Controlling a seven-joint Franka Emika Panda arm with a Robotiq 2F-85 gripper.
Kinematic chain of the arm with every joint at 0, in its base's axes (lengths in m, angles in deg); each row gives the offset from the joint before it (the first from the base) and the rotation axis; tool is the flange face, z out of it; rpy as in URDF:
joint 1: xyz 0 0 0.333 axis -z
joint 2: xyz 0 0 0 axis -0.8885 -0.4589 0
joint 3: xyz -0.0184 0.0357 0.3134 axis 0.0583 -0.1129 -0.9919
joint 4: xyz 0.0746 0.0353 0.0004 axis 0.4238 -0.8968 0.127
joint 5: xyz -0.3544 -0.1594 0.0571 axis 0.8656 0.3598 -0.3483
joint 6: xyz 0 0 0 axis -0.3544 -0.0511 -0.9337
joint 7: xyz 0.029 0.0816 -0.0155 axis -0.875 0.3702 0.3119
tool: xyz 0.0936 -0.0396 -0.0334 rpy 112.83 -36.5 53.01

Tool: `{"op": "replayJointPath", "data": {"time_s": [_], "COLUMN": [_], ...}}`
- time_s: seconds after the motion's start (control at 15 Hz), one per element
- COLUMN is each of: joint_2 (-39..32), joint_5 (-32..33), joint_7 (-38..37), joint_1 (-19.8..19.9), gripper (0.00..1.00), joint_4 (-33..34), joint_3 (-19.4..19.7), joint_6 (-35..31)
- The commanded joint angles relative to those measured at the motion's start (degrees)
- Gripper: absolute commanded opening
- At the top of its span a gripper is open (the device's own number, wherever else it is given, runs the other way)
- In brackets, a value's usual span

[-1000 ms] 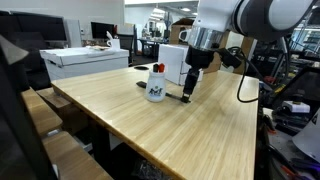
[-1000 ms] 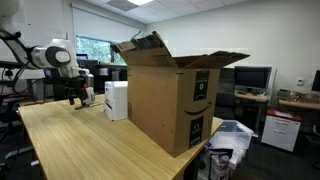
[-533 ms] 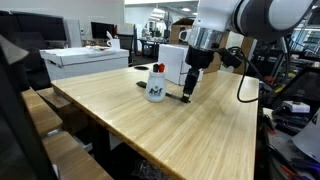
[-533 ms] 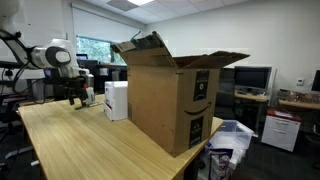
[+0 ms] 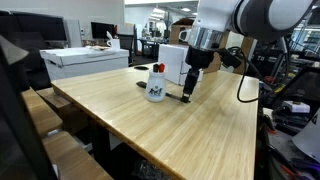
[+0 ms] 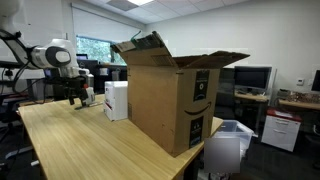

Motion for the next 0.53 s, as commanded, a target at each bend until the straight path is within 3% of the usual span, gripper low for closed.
{"op": "replayJointPath", "data": {"time_s": [0.0,0.47], "joint_2": [0.2,-1.1], "joint_5": [-0.3,-0.3], "joint_7": [0.0,0.0], "joint_1": [0.0,0.2], "gripper": [1.00,1.00], "joint_4": [-0.3,0.2], "joint_3": [0.2,0.6], "joint_6": [-0.4,0.8]}}
